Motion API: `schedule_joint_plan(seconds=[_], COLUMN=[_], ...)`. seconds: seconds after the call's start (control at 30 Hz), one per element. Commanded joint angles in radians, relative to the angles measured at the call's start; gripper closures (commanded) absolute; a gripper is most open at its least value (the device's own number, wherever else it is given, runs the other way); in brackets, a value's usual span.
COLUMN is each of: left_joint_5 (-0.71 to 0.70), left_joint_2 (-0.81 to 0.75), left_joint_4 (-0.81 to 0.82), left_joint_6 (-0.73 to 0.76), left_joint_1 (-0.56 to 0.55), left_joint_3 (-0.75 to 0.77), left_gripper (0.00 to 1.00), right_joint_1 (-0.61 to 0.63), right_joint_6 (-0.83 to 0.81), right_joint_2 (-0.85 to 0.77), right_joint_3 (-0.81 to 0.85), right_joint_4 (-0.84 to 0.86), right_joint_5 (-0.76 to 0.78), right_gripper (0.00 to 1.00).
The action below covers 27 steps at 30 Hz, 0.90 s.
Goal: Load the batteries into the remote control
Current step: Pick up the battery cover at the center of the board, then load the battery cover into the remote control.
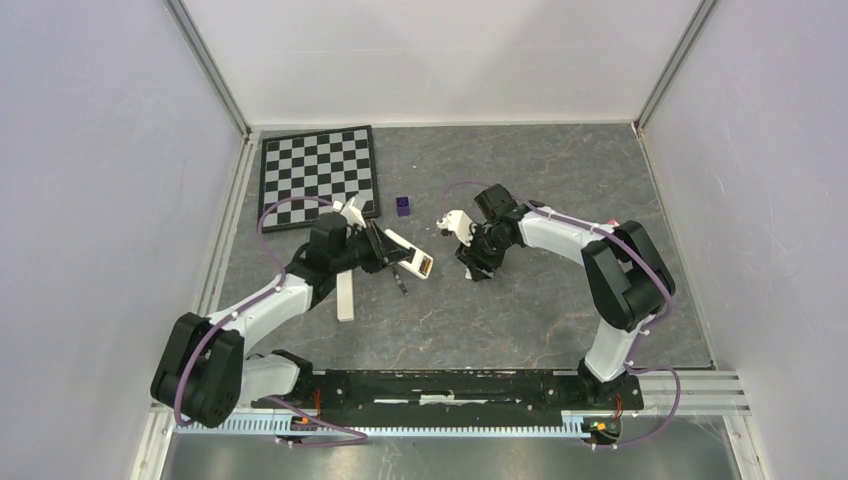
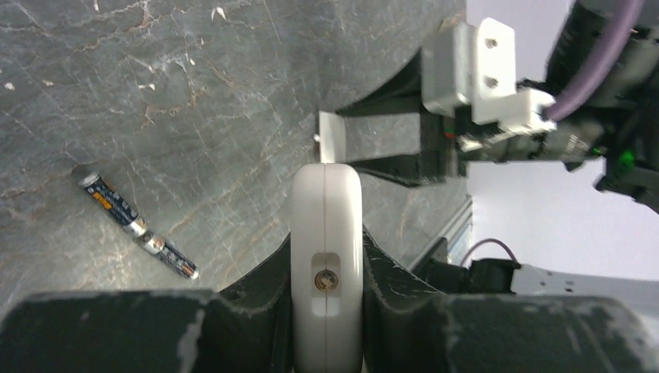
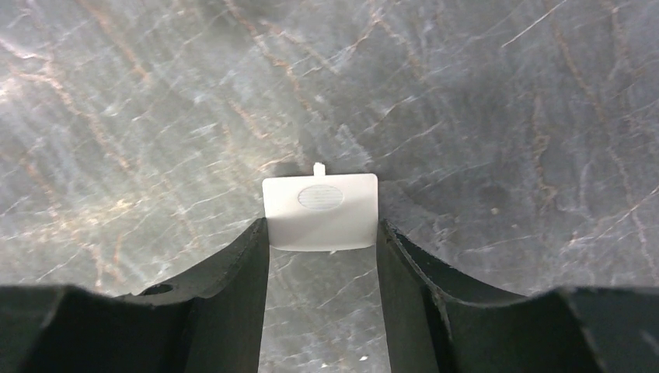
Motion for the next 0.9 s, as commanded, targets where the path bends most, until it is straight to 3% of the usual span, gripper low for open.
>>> schedule_joint_plan(seconds=[0.0, 0.2, 0.5, 0.87], left_joint_5=[-0.179, -0.208, -0.162, -0.134], left_joint_2=[0.037, 0.105, 0.16, 0.137], left_joint_4=[0.218, 0.315, 0.424, 0.4], left_joint_6=[-0.042, -0.035, -0.049, -0.025], left_joint_1=[-0.057, -0.064, -0.1, -0.104], left_joint_3=[-0.032, -0.049, -0.068, -0.078], left_gripper=[0.98, 0.98, 0.98, 0.98], right_joint_1=[0.008, 0.022, 0.161, 0.202], right_joint_6=[0.049, 0.124, 0.218, 0.271], right_joint_2=[-0.113, -0.226, -0.304, -0.302], right_joint_3=[-0.048, -0.129, -0.165, -0.139], right_joint_4=[0.034, 0.146, 0.256, 0.323], right_joint_5=[-0.051, -0.084, 0.046, 0.085], right_gripper=[0.51, 0.52, 0.52, 0.52])
